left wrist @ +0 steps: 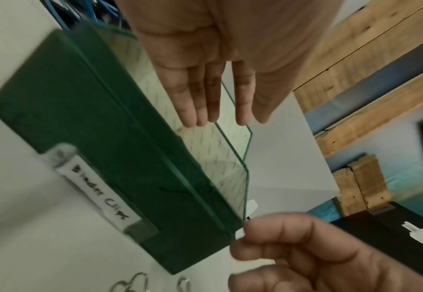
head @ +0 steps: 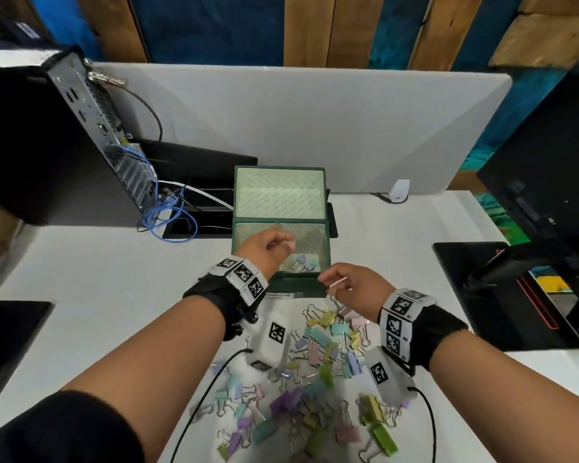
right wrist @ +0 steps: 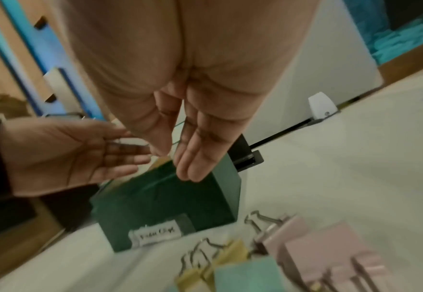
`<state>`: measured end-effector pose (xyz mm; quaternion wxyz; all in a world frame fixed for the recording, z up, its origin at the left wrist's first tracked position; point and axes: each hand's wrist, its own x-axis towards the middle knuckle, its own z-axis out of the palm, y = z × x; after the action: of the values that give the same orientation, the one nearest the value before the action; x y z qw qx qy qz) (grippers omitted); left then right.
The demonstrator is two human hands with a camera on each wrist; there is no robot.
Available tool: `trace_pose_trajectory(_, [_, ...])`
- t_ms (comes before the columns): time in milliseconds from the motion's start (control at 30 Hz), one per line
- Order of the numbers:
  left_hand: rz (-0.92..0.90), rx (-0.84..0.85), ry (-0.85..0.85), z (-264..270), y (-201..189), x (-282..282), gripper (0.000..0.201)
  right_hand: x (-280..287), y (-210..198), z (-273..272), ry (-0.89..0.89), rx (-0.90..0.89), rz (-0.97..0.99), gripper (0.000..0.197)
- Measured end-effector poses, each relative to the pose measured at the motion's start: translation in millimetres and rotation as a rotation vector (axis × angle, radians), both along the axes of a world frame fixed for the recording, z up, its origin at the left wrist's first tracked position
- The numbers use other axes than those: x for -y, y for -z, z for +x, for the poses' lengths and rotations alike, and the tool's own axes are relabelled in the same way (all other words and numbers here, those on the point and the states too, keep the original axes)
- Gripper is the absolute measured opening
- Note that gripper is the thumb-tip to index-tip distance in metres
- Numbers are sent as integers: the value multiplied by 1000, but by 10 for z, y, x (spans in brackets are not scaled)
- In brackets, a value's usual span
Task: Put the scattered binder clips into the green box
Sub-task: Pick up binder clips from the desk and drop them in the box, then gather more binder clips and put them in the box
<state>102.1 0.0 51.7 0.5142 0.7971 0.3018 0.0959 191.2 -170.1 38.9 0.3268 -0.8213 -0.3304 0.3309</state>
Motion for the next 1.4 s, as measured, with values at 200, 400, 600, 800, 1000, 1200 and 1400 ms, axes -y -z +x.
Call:
trace_pose_trajectory(200, [144,-334,253,-696,201,-195,18,-192,101,-295,-375,175,-241,36])
trace_pose_trajectory(400, [348,-718,334,-1299,480,-295,63,-471,266,-671,-671,322,-389,48])
trace_pose_trajectory(600, [386,-781,428,-1565,598,-235,104,-610,315,-961,-820,434,-305,59])
trace_pose_trajectory(800, [441,-725,530,-1630,601,-68,104,-645,508,-1173,-997,608,-371,74])
trace_pose_trajectory(1000, [493,-740,562,-1812,706,-47,99,-604,509,-1167,-900,674,-329,55])
trace_pose_trajectory(1200, [364,-693,417,-1813,698,-38,83,-669,484,-1364,-932,655,-336,70])
trace_pose_trajectory(1400, [328,-649,340,-1665,700,11,81,-713,497,-1317,-783,461,-340,48])
